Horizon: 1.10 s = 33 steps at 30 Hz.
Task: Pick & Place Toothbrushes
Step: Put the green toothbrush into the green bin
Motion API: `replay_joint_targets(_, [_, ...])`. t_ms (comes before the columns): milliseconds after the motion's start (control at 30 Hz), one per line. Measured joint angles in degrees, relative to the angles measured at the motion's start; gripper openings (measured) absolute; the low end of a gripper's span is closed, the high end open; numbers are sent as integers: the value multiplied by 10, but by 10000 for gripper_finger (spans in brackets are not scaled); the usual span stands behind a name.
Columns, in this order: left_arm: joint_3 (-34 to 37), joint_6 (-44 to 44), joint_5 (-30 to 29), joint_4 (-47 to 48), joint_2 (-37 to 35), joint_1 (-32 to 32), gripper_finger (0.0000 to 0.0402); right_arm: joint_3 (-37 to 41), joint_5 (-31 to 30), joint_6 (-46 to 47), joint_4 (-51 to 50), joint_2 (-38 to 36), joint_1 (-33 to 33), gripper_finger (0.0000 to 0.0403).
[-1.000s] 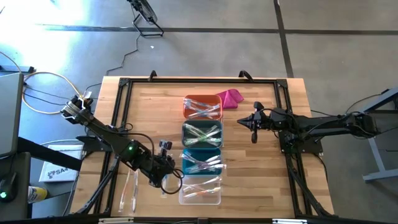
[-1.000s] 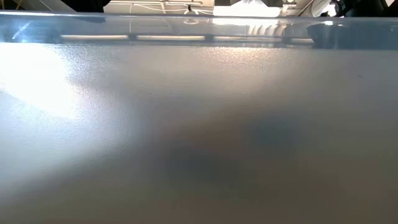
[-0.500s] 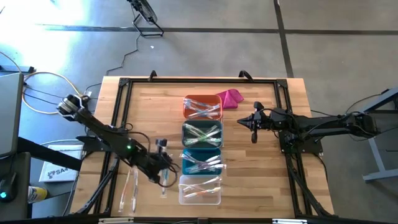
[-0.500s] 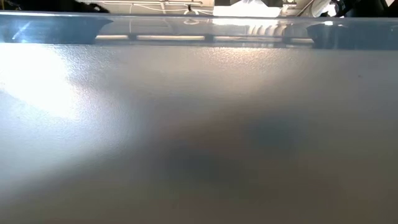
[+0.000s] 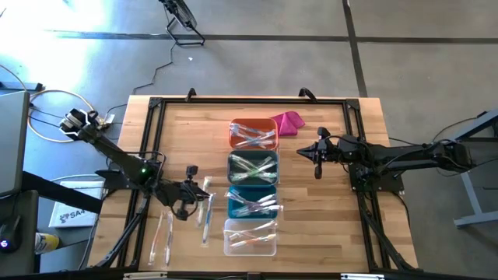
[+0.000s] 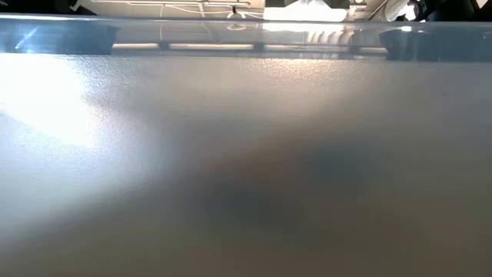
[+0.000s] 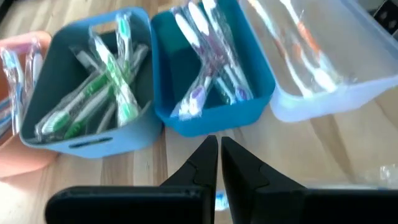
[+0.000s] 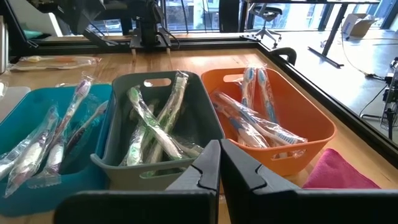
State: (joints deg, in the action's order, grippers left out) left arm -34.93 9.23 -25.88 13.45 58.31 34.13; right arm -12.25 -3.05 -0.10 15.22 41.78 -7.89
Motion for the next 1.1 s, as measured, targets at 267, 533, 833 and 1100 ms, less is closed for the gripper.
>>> replay_joint_targets(267, [1, 15, 1, -7, 1, 0, 15, 0, 0, 1, 0, 0, 0, 4])
replay_joint_targets(533, [1, -28, -1, -44, 2, 0, 15, 0, 0, 3, 0, 0, 0, 4])
replay_joint_targets(833, [1, -87, -9, -73, 0, 0, 15, 0, 0, 0, 0, 0, 0, 4])
replay_joint_targets(1100, [1, -88, -5, -73, 0, 0, 15, 0, 0, 0, 0, 0, 0, 4])
